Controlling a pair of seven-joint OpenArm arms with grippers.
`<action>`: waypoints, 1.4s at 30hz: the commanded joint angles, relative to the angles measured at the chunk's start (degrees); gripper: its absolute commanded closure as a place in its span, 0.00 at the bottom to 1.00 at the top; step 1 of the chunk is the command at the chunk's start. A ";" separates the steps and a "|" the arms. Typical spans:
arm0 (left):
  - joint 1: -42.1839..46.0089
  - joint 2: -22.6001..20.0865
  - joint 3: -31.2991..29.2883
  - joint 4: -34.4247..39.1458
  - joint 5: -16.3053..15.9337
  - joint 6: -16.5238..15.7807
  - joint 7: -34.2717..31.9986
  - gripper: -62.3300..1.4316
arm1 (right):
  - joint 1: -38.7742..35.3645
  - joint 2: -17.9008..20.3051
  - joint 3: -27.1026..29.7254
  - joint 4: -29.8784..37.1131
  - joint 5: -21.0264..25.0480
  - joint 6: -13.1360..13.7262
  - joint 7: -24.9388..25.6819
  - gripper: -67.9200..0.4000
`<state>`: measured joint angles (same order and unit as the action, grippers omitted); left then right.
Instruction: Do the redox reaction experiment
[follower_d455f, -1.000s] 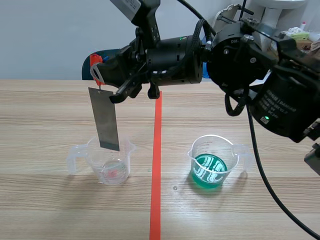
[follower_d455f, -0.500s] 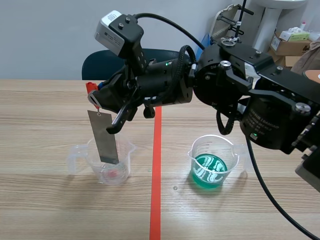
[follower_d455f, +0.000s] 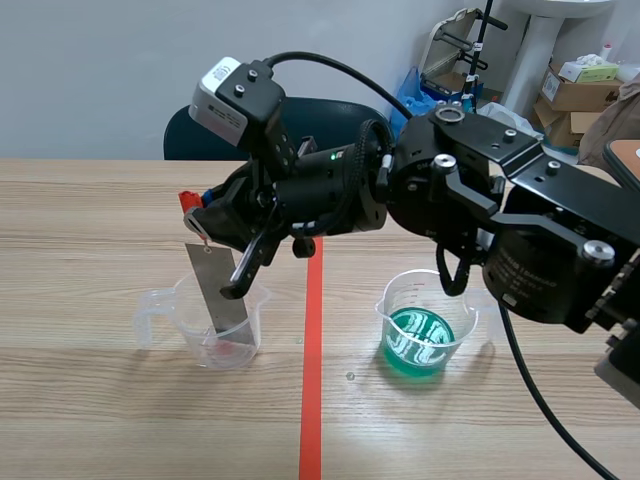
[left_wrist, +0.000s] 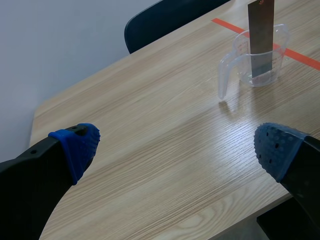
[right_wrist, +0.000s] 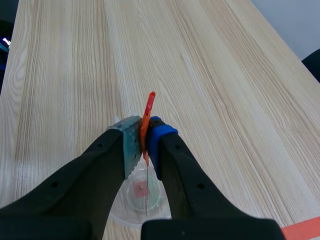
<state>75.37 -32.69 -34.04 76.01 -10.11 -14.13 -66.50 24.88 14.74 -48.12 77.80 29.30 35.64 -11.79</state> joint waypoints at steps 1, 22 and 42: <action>0.07 0.24 -0.48 0.63 -0.76 -0.17 -1.01 0.00 | 1.44 -0.48 0.42 0.44 0.26 -0.02 1.25 0.98; 0.07 0.24 -0.48 0.63 -0.76 -0.17 -1.01 0.00 | 1.46 -0.48 0.42 0.44 -1.09 -0.02 2.08 0.98; 0.07 0.24 -0.48 0.63 -0.76 -0.17 -1.01 0.00 | 1.46 -0.81 0.42 0.44 -2.34 0.02 1.66 0.23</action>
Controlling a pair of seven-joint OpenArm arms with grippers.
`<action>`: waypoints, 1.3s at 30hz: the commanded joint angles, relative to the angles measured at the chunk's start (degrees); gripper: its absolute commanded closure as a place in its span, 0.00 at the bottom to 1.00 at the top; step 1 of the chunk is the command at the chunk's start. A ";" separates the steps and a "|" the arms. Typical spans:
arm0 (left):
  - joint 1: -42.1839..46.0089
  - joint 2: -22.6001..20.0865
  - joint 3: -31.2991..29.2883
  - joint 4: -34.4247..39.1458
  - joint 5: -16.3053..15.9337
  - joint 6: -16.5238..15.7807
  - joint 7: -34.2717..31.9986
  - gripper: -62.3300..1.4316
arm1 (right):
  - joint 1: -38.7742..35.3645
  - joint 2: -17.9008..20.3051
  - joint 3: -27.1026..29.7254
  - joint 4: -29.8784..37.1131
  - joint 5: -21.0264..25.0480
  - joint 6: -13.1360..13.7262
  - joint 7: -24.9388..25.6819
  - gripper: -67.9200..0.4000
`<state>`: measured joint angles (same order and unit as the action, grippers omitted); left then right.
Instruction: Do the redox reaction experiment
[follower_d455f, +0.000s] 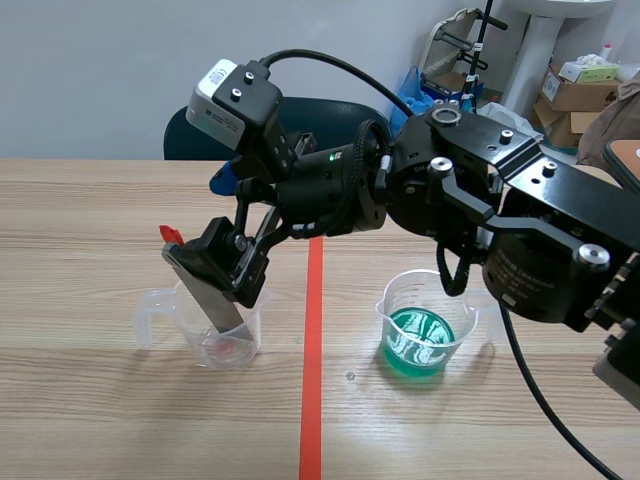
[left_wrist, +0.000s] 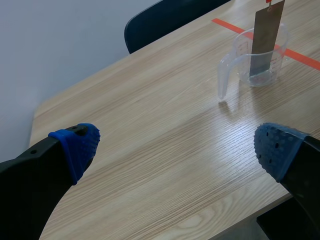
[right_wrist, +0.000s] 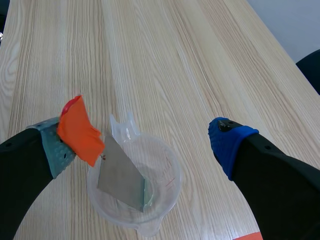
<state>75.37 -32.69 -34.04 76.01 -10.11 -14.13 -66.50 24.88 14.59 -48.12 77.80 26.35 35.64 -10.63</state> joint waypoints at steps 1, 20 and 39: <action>0.07 0.24 -0.48 0.63 -0.76 -0.17 -1.01 0.00 | 1.46 -0.66 0.42 0.44 0.61 0.02 0.50 0.23; 0.07 0.26 -0.48 0.63 -0.76 -0.17 -1.01 0.00 | 1.46 -0.63 0.42 0.44 0.61 0.00 0.46 0.00; 0.07 0.26 -0.48 0.63 -0.76 -0.17 -1.01 0.00 | 1.46 -0.63 0.42 0.44 0.61 0.00 0.50 0.00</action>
